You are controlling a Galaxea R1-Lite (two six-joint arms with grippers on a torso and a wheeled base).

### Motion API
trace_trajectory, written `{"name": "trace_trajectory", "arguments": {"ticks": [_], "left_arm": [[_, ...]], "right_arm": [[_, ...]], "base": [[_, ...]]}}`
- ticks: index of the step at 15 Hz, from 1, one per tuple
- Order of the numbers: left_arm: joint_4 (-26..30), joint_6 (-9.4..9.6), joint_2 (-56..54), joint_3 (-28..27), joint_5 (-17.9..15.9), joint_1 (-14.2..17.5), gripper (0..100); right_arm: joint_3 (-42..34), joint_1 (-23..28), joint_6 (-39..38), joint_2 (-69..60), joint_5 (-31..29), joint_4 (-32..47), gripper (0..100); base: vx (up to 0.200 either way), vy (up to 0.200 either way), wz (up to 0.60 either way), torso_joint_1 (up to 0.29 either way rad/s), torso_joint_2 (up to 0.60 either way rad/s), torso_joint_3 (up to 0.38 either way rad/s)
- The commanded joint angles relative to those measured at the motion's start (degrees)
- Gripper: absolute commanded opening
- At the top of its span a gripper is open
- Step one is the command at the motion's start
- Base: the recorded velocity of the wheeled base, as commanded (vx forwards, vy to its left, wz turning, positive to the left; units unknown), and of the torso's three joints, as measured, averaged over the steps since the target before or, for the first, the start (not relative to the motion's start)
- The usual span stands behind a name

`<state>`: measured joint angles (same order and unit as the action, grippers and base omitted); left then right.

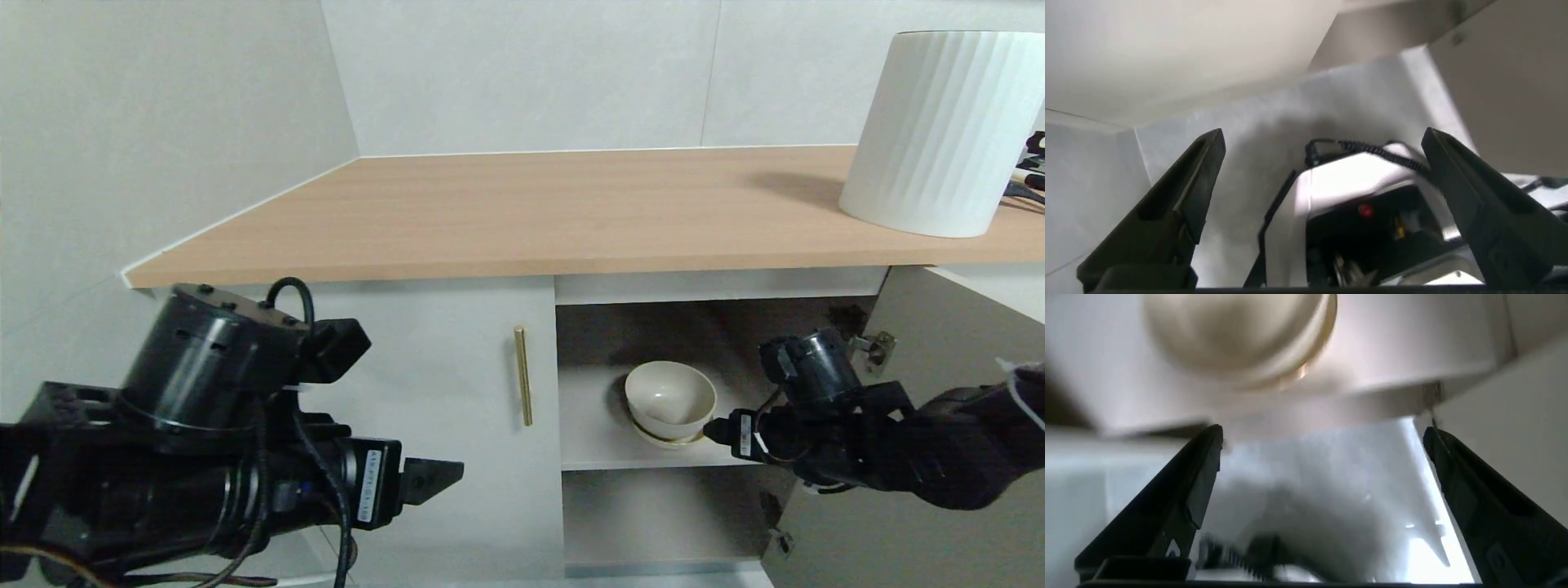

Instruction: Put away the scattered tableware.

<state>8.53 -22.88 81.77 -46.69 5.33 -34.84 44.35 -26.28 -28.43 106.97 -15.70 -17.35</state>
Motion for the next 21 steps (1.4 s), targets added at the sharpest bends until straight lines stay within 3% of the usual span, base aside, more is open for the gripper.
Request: {"name": "trace_trajectory", "arguments": {"ticks": [1,4,6,13,21], "left_arm": [[-0.01,0.29,-10.41,3.27,-0.14,3.2,100],[-0.36,0.65,-15.15,5.21,-0.41,7.95,100],[-0.36,2.75,-16.74,5.21,-0.49,8.65,100],[-0.8,3.37,-13.66,5.56,-0.76,8.91,100],[-0.71,3.46,-13.22,6.26,-0.76,8.74,100]], "right_arm": [[-8.58,-2.28,1.62,-16.27,2.61,2.85,100],[-8.31,-2.28,1.71,-27.17,6.82,13.66,100],[-6.82,-3.42,1.62,-29.72,7.09,18.49,100],[-9.46,-5.53,1.71,-32.44,7.0,18.93,100],[-10.16,-5.62,1.71,-32.18,6.91,18.93,100]], "base": [[0.0,0.0,0.0,0.0,0.0,0.0],[0.0,0.0,0.0,0.0,0.0,0.0],[0.0,0.0,0.0,0.0,0.0,0.0],[0.0,0.0,0.0,0.0,0.0,0.0],[-0.2,0.0,0.0,0.005,0.0,0.002]]}}
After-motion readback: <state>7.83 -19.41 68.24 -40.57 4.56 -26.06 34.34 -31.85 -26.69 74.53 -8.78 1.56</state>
